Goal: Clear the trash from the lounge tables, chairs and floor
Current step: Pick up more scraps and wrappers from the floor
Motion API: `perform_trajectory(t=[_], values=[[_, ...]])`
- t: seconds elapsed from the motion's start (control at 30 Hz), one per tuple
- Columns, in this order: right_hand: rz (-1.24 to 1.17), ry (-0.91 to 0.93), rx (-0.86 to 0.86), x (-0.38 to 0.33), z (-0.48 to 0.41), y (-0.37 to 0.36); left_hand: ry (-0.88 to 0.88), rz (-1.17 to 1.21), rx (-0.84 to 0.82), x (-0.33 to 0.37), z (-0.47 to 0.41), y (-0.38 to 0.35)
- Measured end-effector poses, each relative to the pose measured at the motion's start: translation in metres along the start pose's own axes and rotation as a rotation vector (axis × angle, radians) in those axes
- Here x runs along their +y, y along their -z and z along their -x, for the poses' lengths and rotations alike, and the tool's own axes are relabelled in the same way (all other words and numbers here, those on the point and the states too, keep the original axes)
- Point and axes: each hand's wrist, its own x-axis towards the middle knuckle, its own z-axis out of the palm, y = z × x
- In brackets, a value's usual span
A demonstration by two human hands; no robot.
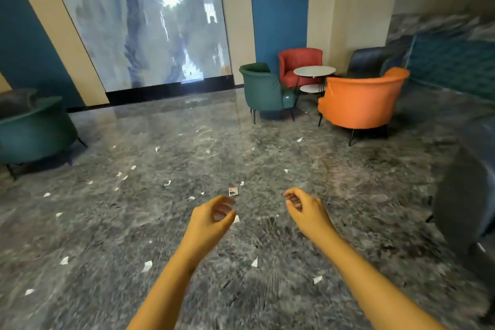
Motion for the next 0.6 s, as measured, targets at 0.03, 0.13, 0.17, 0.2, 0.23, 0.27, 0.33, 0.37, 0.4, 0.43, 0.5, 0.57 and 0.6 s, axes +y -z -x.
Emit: perform_trajectory(t=[0.03,0.13,0.17,0.2,0.23,0.27,0.33,0.37,0.4,0.43,0.5,0.57,0.6], values=[[0.002,-0.005,-0.011,-0.004,-0.035,-0.004,-0.006,0.009,-0.001,-0.005,-0.032,0.005],[0.015,0.018,-0.017,-0.017,-0.129,-0.016,-0.001,-0.004,0.015,-0.027,-0.121,0.017],[0.013,0.029,-0.017,-0.019,-0.159,-0.023,0.004,-0.01,0.023,-0.038,-0.149,0.02],[0.01,0.038,-0.018,-0.019,-0.19,-0.03,0.008,-0.013,0.026,-0.05,-0.179,0.021],[0.011,0.044,-0.019,-0.018,-0.221,-0.038,0.01,-0.013,0.028,-0.063,-0.21,0.022],[0.016,0.051,-0.014,-0.016,-0.254,-0.047,0.009,-0.015,0.029,-0.077,-0.243,0.023],[0.028,0.077,-0.004,-0.01,-0.321,-0.065,0.004,-0.017,0.035,-0.105,-0.31,0.022],[0.033,0.09,-0.006,-0.008,-0.355,-0.075,0.003,-0.014,0.041,-0.119,-0.343,0.022],[0.037,0.095,-0.009,-0.006,-0.389,-0.084,0.001,-0.014,0.048,-0.133,-0.376,0.023],[0.041,0.09,-0.01,-0.005,-0.423,-0.093,0.0,-0.016,0.047,-0.146,-0.41,0.025],[0.041,0.06,-0.015,-0.006,-0.492,-0.11,0.008,-0.017,0.017,-0.168,-0.477,0.03],[0.04,0.031,-0.026,-0.009,-0.56,-0.124,0.005,-0.022,-0.002,-0.186,-0.546,0.036],[0.041,0.024,-0.033,-0.01,-0.592,-0.13,0.002,-0.022,0.005,-0.192,-0.582,0.04]])
